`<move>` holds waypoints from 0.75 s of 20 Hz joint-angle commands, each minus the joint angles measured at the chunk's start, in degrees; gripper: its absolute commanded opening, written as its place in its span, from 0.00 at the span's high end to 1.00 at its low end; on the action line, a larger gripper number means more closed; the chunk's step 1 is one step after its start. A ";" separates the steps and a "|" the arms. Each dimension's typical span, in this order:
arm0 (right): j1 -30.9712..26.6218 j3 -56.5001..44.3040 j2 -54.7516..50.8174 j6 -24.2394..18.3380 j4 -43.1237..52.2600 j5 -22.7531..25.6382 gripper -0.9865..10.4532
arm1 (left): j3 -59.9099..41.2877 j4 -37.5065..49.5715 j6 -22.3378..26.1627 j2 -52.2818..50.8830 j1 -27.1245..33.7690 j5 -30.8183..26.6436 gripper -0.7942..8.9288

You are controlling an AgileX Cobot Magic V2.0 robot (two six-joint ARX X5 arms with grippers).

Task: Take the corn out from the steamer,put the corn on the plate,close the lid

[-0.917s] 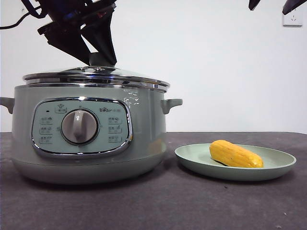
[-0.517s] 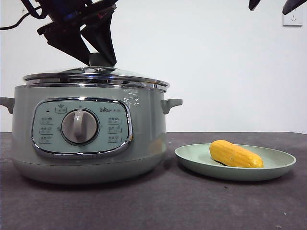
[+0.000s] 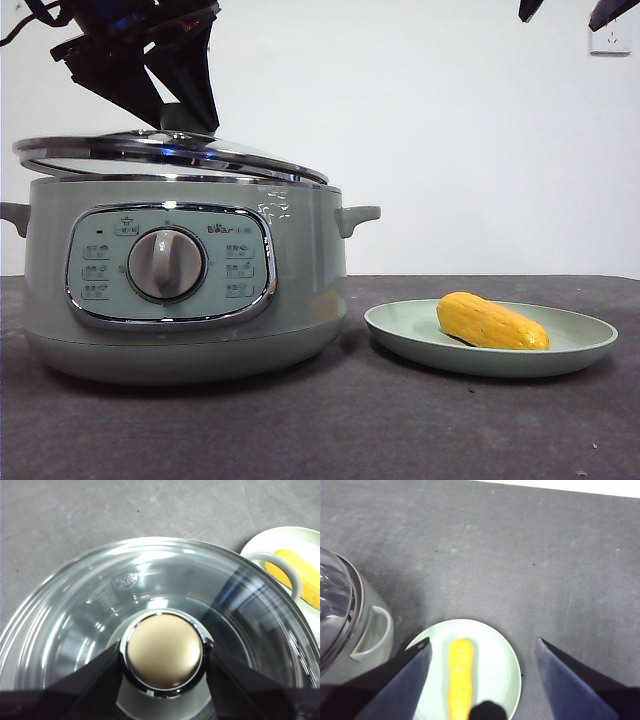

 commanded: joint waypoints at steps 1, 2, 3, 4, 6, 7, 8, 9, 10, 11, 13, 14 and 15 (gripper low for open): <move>0.00 -0.44 -0.09 0.35 0.33 0.20 0.61 | 0.00 2.27 0.15 -0.46 0.11 0.31 0.93; 0.00 -0.44 -0.09 0.35 0.35 0.20 0.61 | 0.00 2.29 0.04 -0.39 0.11 0.37 0.93; 0.00 -0.44 -0.09 0.35 0.35 0.20 0.61 | 0.00 2.38 0.04 -0.11 0.11 1.33 0.93; 0.00 -0.44 -0.09 0.35 0.33 0.17 0.61 | -0.17 2.56 -0.02 -0.04 0.07 2.03 0.93; 0.00 -0.44 -0.09 0.35 0.33 0.17 0.61 | -1.62 3.72 -0.02 0.09 -0.24 2.10 0.93; 0.00 -0.44 -0.09 0.35 0.33 0.17 0.61 | -2.49 3.67 -0.17 0.09 -0.33 2.16 0.93; 0.00 -0.44 -0.09 0.35 0.33 0.17 0.61 | -3.28 3.15 -0.17 0.09 -0.33 2.23 0.93; 0.00 -0.44 -0.09 0.35 0.33 0.17 0.61 | -3.74 2.25 -0.15 0.09 -0.33 2.21 0.93; 0.00 -0.44 -0.09 0.35 0.33 0.17 0.61 | -3.93 1.31 -0.15 0.11 -0.33 2.21 0.92; 0.00 -0.44 -0.09 0.35 0.33 0.15 0.61 | -3.96 0.33 -0.20 0.11 -0.33 2.21 0.90; 0.00 -0.44 -0.09 0.35 0.33 0.15 0.61 | -3.96 -0.68 -0.37 0.11 -0.31 2.21 0.60; 0.00 -0.44 -0.09 0.35 0.33 0.15 0.61 | -3.96 -0.81 -0.83 0.11 -0.28 2.21 0.43; 0.00 -0.44 -0.09 0.35 0.31 0.13 0.61 | -3.96 -0.76 -1.49 0.11 -0.26 2.19 0.34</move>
